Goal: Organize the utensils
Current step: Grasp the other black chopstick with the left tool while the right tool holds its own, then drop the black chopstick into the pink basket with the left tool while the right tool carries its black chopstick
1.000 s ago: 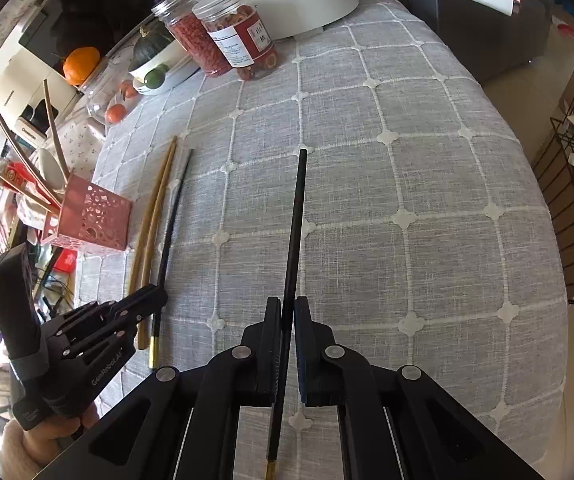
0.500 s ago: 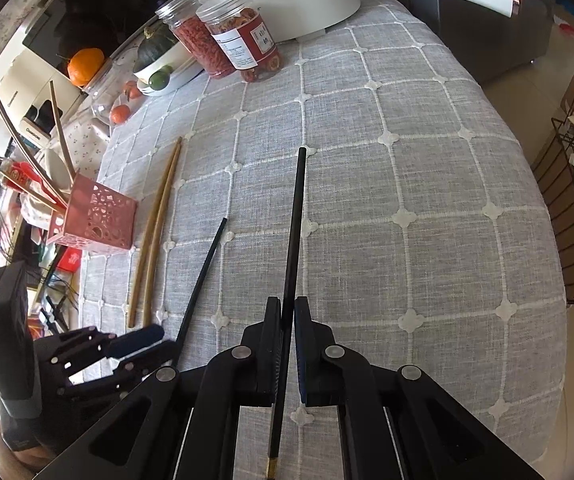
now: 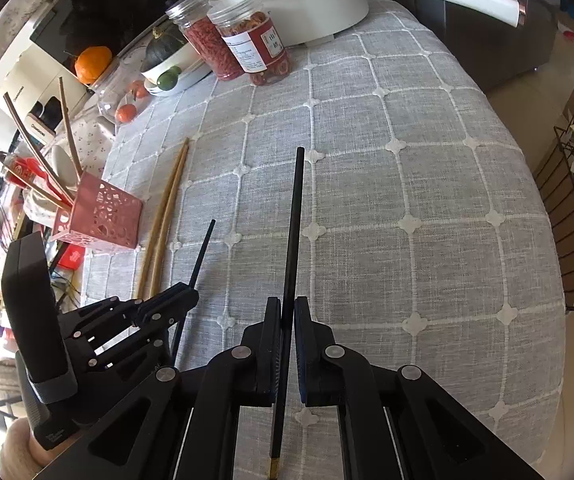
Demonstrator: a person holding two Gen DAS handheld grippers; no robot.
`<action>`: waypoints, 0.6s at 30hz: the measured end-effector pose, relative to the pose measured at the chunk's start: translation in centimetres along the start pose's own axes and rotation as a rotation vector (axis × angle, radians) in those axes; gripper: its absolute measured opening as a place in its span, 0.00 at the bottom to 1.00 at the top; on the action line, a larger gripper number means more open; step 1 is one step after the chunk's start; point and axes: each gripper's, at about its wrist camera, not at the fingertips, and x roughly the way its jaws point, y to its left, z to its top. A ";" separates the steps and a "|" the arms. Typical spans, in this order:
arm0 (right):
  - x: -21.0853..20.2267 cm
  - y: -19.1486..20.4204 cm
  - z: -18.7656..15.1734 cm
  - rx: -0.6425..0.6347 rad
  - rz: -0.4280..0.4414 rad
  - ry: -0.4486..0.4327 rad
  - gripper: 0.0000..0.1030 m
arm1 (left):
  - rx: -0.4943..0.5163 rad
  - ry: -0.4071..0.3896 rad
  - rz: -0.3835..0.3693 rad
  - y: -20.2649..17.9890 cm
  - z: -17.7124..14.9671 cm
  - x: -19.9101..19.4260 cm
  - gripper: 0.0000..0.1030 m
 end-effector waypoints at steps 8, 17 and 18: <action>-4.5 2.4 -1.0 -0.112 0.044 -0.141 0.06 | -0.022 -0.182 -0.021 1.6 -1.1 -8.1 0.06; -8.8 5.6 -2.5 -0.237 0.047 -0.310 0.06 | -0.081 -0.431 0.021 4.7 -2.7 -16.3 0.06; -9.3 6.1 -2.5 -0.250 0.048 -0.336 0.06 | -0.097 -0.469 0.030 5.1 -2.7 -17.1 0.06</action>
